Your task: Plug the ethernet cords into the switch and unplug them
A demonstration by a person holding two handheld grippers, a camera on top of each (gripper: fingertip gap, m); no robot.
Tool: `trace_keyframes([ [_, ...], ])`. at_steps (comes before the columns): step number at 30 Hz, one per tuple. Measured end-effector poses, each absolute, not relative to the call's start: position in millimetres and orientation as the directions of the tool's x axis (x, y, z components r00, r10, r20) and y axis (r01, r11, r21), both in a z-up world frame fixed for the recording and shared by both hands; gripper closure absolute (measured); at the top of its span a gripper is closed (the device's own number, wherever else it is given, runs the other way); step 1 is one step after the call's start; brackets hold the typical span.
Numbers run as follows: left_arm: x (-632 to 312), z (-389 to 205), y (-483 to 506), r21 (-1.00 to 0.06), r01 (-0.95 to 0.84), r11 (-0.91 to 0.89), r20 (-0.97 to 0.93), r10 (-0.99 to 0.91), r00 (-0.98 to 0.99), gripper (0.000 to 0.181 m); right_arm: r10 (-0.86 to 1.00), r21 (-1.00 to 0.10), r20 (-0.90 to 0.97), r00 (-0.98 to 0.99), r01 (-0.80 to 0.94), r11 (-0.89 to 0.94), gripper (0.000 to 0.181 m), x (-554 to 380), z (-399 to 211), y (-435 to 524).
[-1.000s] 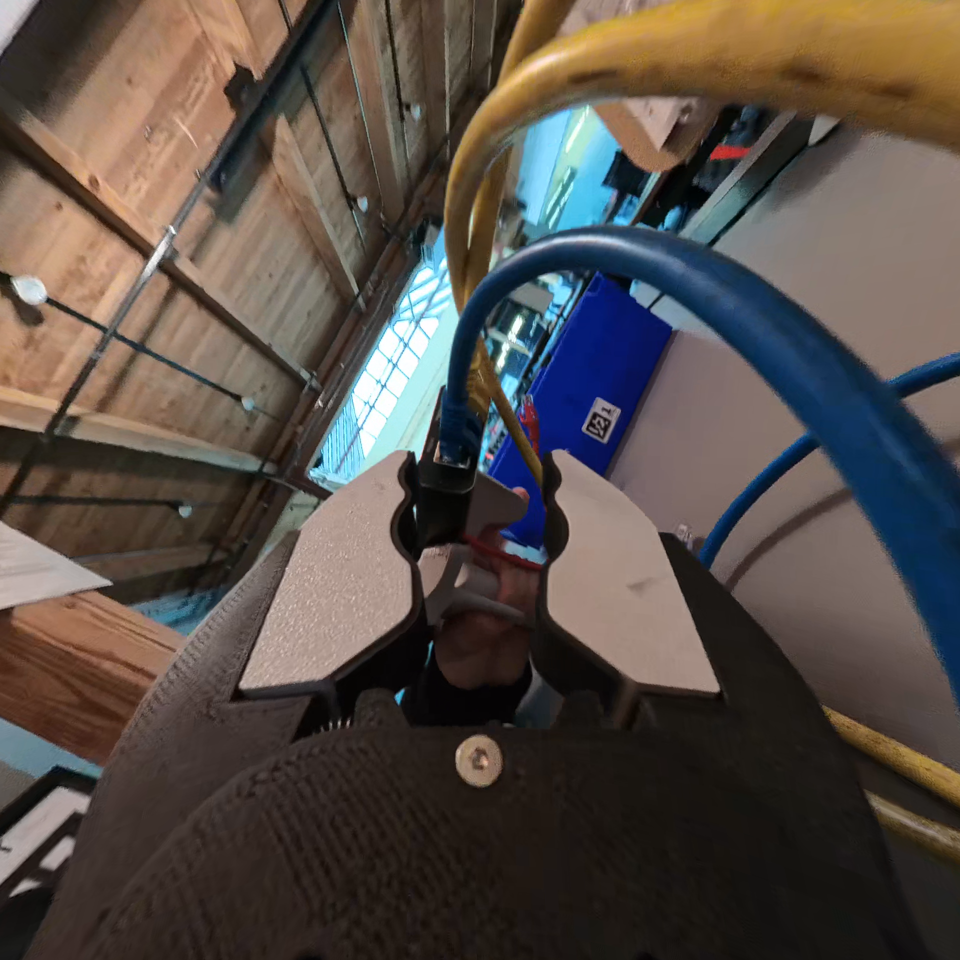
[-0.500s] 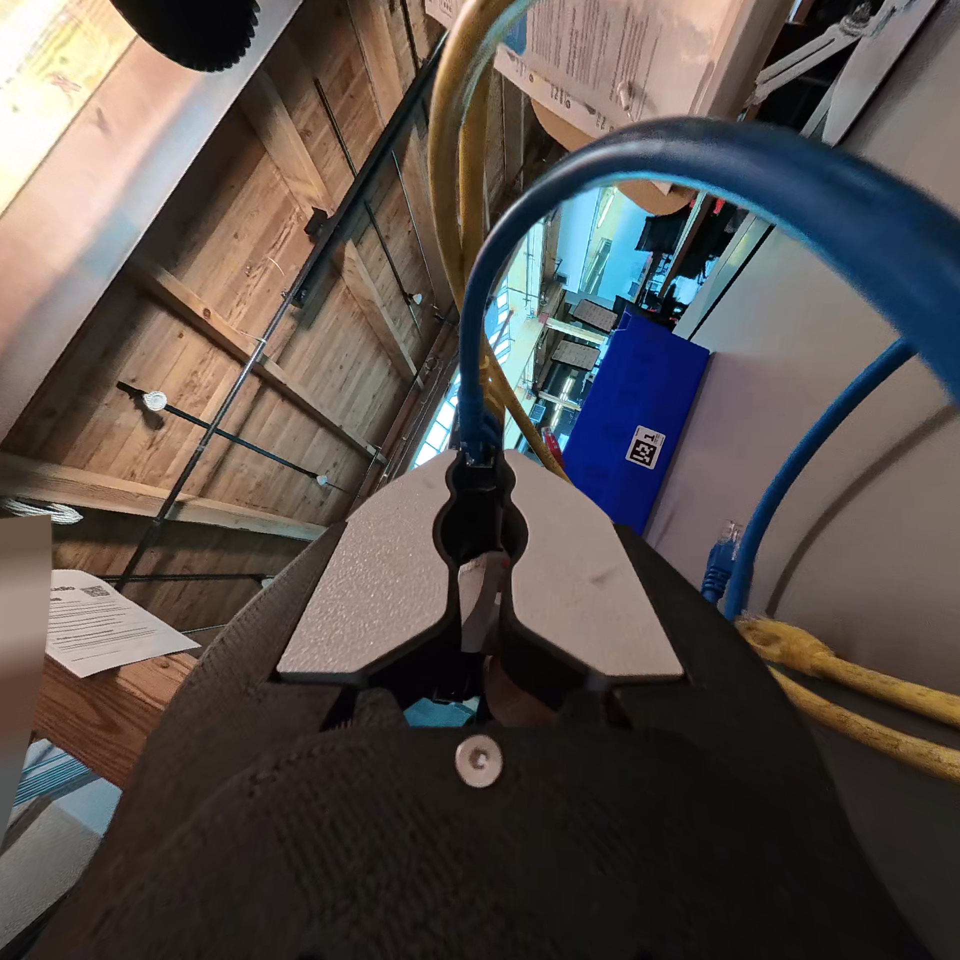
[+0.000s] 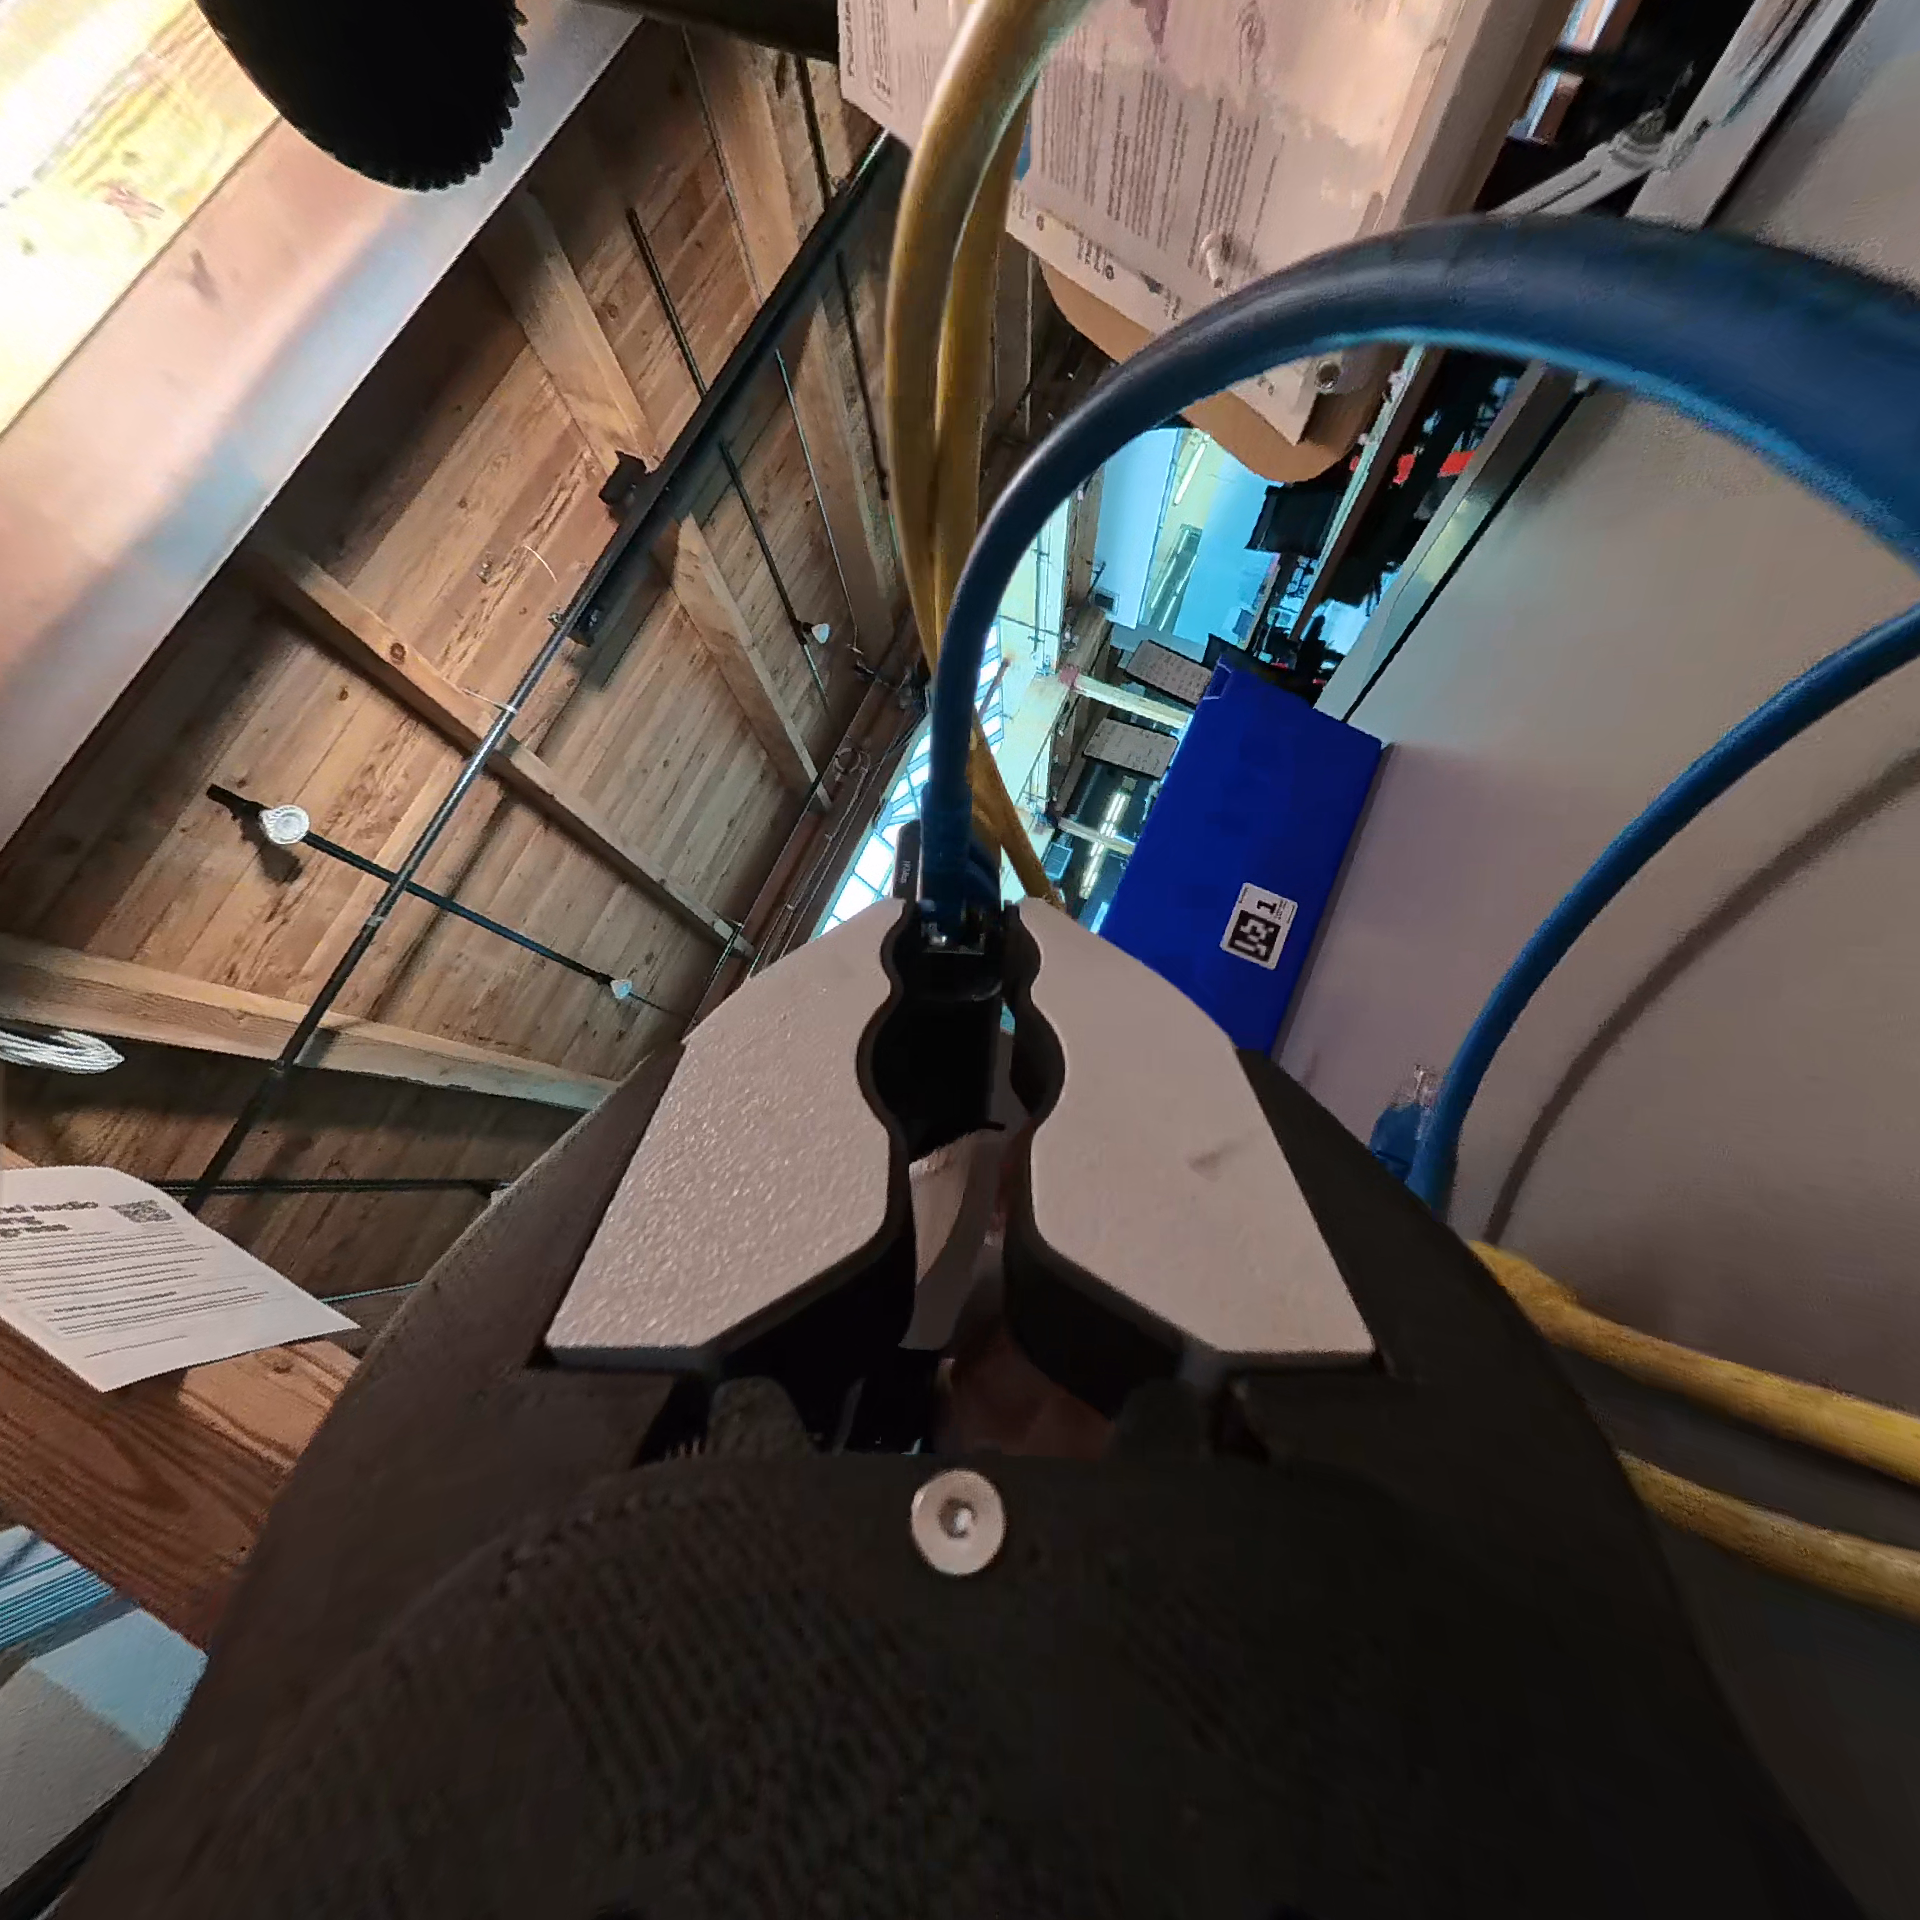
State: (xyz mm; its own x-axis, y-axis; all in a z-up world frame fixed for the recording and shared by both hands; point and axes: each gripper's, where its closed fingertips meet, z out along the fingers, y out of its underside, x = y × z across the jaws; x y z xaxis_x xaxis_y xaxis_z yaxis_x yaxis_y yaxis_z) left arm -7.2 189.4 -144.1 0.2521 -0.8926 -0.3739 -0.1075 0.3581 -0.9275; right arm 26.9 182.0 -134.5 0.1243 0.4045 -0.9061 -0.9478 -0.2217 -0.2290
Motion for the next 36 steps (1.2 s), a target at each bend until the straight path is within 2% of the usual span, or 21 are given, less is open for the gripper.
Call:
trace_keyframes([
  [6, -6.4, -143.4, 187.2, -0.927, -0.098, 0.361, -0.374, -0.894, 0.248, 0.121, 0.434, -0.244, -0.891, 0.132, -0.946, -0.214, 0.168, 26.2, -131.9, 179.4],
  [12, -5.7, -143.4, 186.5, -0.92, -0.105, 0.377, -0.391, -0.885, 0.252, 0.121, 0.454, -0.189, -0.888, 0.064, -0.954, -0.234, 0.168, 26.7, -133.2, 179.7],
  [14, -5.9, -144.5, 187.1, -0.915, -0.114, 0.386, -0.402, -0.88, 0.253, 0.121, 0.461, -0.225, -0.883, 0.091, -0.943, -0.246, 0.169, 25.9, -135.2, 180.1],
  [18, -4.6, -148.2, 187.5, -0.907, -0.133, 0.399, -0.42, -0.873, 0.246, 0.121, 0.498, -0.369, -0.837, 0.227, -0.906, -0.208, 0.169, 25.9, -132.9, 176.6],
  [31, -4.4, -142.8, 187.5, -0.86, -0.174, 0.479, -0.51, -0.804, 0.305, 0.121, 0.566, -0.385, -0.801, 0.193, -0.891, -0.241, 0.172, 27.5, -128.8, 177.2],
  [36, -0.6, -146.7, 187.9, -0.919, -0.145, 0.366, -0.393, -0.874, 0.286, 0.121, 0.551, -0.419, -0.799, 0.24, -0.88, -0.225, 0.173, 30.1, -131.5, 178.6],
])
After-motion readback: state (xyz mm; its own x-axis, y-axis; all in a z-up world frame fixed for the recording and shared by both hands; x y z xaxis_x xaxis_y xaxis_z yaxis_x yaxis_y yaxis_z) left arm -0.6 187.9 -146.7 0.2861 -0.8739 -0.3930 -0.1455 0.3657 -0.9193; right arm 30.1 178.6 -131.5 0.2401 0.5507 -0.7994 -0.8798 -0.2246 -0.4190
